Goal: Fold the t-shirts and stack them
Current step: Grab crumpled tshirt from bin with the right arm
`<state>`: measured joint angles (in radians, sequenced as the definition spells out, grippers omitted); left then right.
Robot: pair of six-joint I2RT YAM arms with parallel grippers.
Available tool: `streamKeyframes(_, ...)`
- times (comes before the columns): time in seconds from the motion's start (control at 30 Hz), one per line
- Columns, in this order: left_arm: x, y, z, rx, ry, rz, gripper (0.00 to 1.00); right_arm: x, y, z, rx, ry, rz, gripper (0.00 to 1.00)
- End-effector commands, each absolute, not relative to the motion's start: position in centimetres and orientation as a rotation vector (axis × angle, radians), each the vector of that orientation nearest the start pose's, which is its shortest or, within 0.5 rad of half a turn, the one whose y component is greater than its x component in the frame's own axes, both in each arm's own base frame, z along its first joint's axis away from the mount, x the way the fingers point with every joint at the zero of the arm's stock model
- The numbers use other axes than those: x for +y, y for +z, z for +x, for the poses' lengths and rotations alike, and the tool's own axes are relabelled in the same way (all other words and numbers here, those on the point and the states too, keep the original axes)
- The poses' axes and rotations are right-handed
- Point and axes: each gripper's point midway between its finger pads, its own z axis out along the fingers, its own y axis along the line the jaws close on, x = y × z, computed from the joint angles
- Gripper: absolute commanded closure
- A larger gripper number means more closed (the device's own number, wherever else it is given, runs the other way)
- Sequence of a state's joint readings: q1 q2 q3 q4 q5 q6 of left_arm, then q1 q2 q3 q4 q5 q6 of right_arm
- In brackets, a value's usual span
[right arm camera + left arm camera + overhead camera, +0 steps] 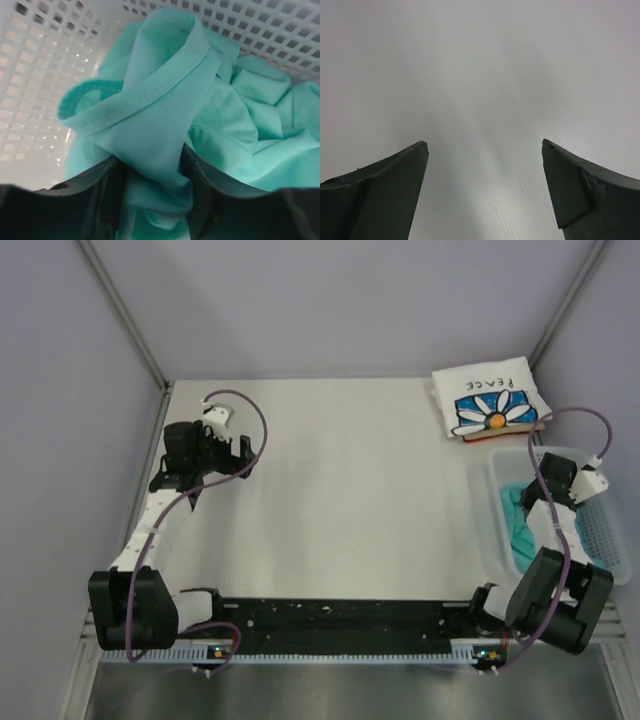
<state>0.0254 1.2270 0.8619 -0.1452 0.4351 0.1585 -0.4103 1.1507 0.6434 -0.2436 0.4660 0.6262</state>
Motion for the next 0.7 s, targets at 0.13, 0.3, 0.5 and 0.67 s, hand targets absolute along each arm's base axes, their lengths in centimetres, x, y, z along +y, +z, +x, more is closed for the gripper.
streamKeyframes(0.13,-6.6,19.7,35.6,1.923,-0.344,0.484,0.01,-19.4,14.6,28.0,1.696,-0.335,1.278,1.00)
streamKeyframes(0.3,-7.0,20.8,35.6,1.913,-0.370,0.499,0.01,-19.1,25.0,27.3,1.436,-0.295,1.103,1.00)
streamKeyframes(0.5,-7.3,22.6,35.7,1.896,-0.386,0.504,0.01,-15.4,40.7,27.1,1.269,-0.196,0.774,1.00)
streamKeyframes(0.67,-6.2,23.7,36.8,1.903,-0.325,0.443,0.01,-4.6,51.9,30.8,1.224,0.098,0.308,1.00)
